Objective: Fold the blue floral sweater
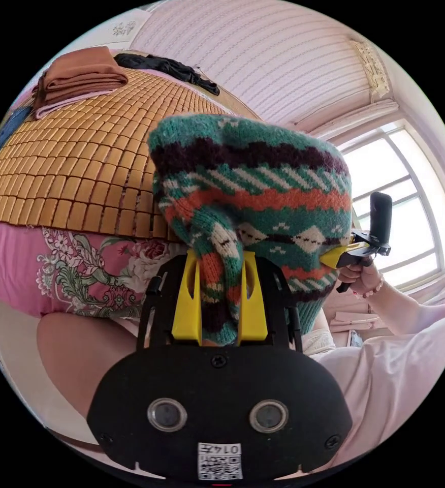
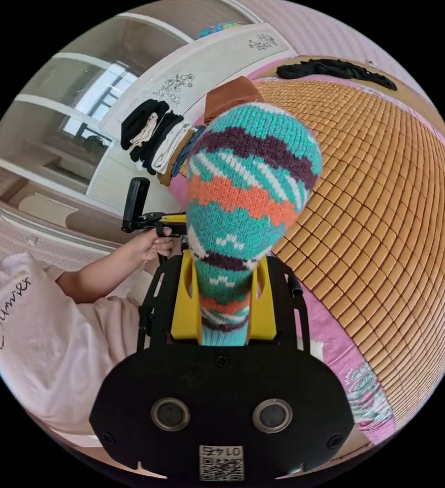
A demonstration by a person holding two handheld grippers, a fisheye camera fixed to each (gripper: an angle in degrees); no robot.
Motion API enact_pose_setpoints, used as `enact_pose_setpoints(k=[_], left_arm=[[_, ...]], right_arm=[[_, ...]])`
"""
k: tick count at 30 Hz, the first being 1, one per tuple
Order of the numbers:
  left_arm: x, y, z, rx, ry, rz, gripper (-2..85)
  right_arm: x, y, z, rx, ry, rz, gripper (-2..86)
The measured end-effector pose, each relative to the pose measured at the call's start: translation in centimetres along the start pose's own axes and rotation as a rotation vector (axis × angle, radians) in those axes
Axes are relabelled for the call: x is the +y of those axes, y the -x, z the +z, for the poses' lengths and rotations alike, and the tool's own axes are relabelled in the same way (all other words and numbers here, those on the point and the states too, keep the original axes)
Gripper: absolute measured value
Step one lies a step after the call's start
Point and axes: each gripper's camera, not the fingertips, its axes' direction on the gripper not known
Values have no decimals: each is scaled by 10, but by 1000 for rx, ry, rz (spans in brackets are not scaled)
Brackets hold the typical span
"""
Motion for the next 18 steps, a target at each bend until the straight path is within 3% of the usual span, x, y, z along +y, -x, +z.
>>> enact_pose_setpoints(k=[6,11,15,18], left_arm=[[9,6,-110,-77,-268,-59,111],[-73,5,-228,-279,-457,-50,112],[-182,28,-303,-434,-505,-97,123],[-264,86,-324,-487,-488,-203,135]], right_arm=[[-101,54,-13,-91,37,-280,144],[-245,90,-32,-183,1,-447,146],[-377,100,-38,-139,-4,-399,157],[-466,88,-21,102,6,-225,143]])
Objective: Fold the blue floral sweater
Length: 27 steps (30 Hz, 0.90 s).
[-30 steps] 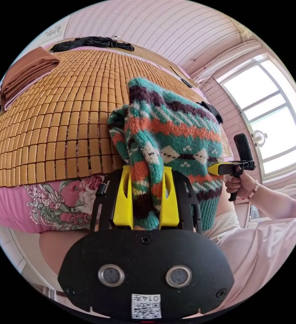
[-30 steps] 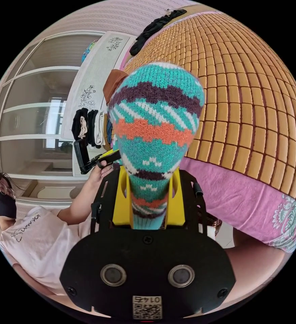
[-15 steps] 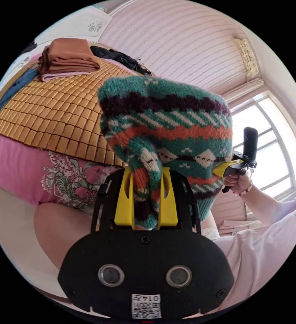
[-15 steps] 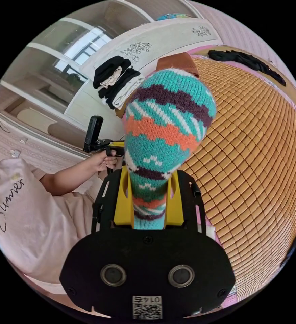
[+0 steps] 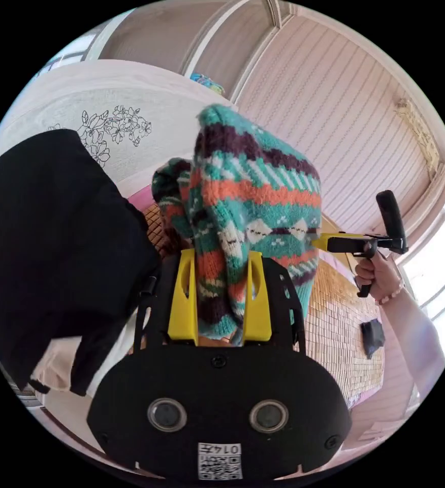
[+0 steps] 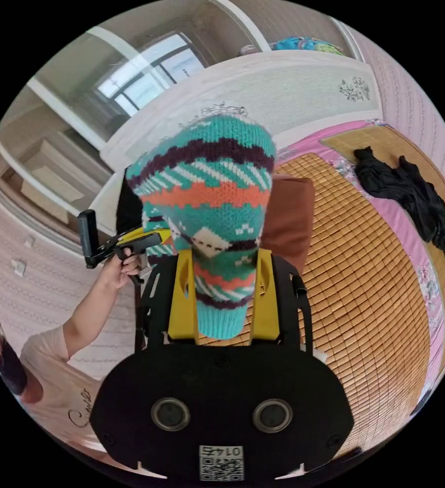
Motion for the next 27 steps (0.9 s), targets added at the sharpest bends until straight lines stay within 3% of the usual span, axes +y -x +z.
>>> enact_pose_setpoints(k=[4,5,9,13,16,19,23,27], left_arm=[[-26,4,95,-263,184,82,124],[-23,0,101,-317,143,102,125],[-21,-10,98,-310,125,99,120],[-13,-57,59,-322,86,158,120],[15,-127,4,-328,-12,349,121],[49,-200,-25,-404,1,524,123],[83,-284,-55,-376,32,642,115],[106,-353,-86,-263,27,687,112]], right_arm=[[-29,-3,89,125,173,8,32],[-29,5,111,172,205,-37,17],[-19,18,131,239,174,-99,-1],[13,6,94,76,75,-64,-2],[84,11,47,28,-49,-78,0],[193,22,15,113,15,-90,5],[375,23,-37,221,131,149,29],[512,53,-127,325,-31,351,40]])
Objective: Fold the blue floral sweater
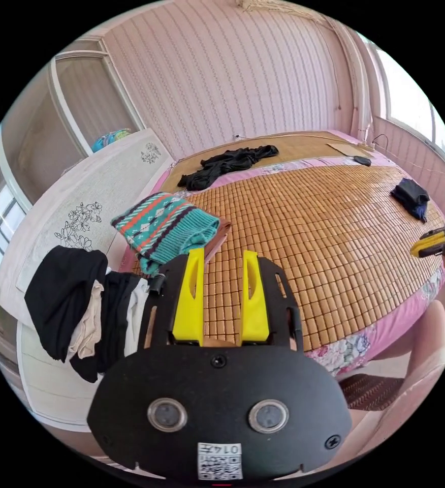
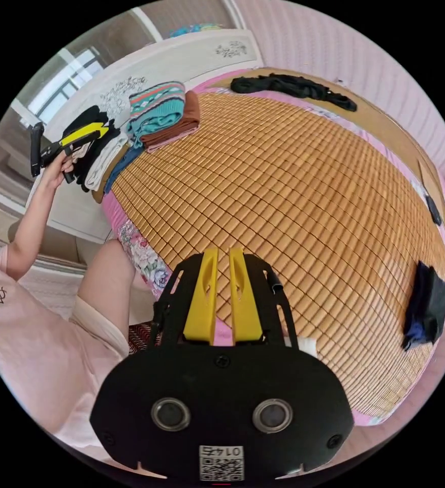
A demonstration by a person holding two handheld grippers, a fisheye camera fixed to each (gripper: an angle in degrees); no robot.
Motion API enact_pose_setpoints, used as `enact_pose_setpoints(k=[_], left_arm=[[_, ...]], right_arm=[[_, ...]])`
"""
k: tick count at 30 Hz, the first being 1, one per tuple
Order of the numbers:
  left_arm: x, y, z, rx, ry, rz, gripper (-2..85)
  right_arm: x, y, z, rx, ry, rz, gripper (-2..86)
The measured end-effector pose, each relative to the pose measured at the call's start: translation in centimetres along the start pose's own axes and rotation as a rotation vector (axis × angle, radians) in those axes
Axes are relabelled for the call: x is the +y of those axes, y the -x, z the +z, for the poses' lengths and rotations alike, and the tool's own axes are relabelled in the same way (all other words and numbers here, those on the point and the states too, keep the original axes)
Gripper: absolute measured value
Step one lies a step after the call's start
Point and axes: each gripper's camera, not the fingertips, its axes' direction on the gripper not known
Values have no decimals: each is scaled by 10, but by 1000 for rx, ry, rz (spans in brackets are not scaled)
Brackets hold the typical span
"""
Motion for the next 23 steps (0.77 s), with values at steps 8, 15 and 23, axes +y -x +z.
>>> enact_pose_setpoints(k=[8,15,23], left_arm=[[-61,-136,-117,153,-138,149,111],[-96,-235,-156,224,-141,239,112],[-163,-356,-180,258,-129,361,113]], right_arm=[[206,-51,-141,181,-226,435,116],[322,-70,-156,121,-279,539,119],[407,-108,-165,112,-285,548,120]])
